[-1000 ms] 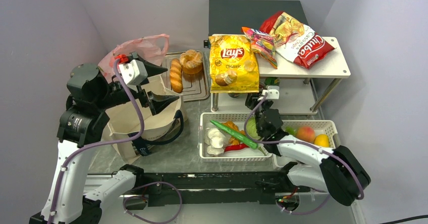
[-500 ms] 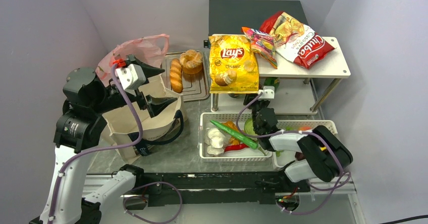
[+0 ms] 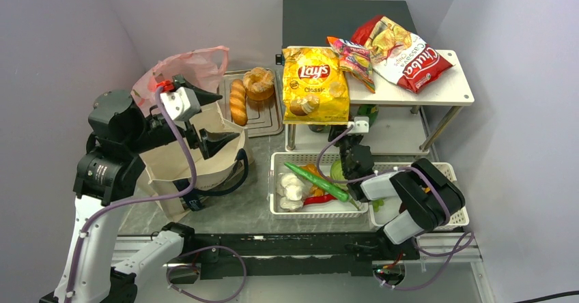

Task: Untie the knot of the grocery bags and take out the mixed food

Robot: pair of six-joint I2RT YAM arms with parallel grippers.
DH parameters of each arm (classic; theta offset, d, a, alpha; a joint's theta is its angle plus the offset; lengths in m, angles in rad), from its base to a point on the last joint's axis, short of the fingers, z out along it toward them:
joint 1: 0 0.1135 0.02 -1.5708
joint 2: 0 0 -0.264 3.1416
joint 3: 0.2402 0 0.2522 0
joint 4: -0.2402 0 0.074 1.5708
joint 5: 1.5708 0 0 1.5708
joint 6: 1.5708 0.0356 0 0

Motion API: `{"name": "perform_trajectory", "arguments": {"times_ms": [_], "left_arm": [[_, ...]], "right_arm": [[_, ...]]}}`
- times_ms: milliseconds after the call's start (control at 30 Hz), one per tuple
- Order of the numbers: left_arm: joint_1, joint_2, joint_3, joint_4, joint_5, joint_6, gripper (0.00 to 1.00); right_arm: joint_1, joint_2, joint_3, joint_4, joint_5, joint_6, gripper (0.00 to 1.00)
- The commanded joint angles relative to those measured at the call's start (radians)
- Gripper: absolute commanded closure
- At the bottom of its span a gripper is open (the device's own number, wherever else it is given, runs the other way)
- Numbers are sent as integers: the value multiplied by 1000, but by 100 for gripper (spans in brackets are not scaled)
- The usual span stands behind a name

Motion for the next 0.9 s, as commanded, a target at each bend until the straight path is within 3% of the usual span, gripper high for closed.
{"name": "perform_trajectory", "arguments": {"times_ms": [0, 100, 133, 167, 433, 867], "left_arm": [[6, -2, -4, 5, -4, 17, 1], [6, -7, -7, -1, -7, 23, 1], [5, -8, -9, -2, -9, 23, 1], [7, -8, -11, -2, -11, 25, 1], [7, -17, -27, 4, -15, 25, 1], [7, -22, -48, 9, -17, 19, 1]], "right_arm": [[-16, 9, 24, 135, -42, 15, 66], [-18, -3, 10, 124, -69, 21, 35], [-17, -16, 7, 113, -77, 23, 7], [-17, -26, 2, 101, -88, 23, 1], [-16, -141, -47, -11, -116, 72, 0], [-13, -568, -154, -460, -280, 154, 0]]}}
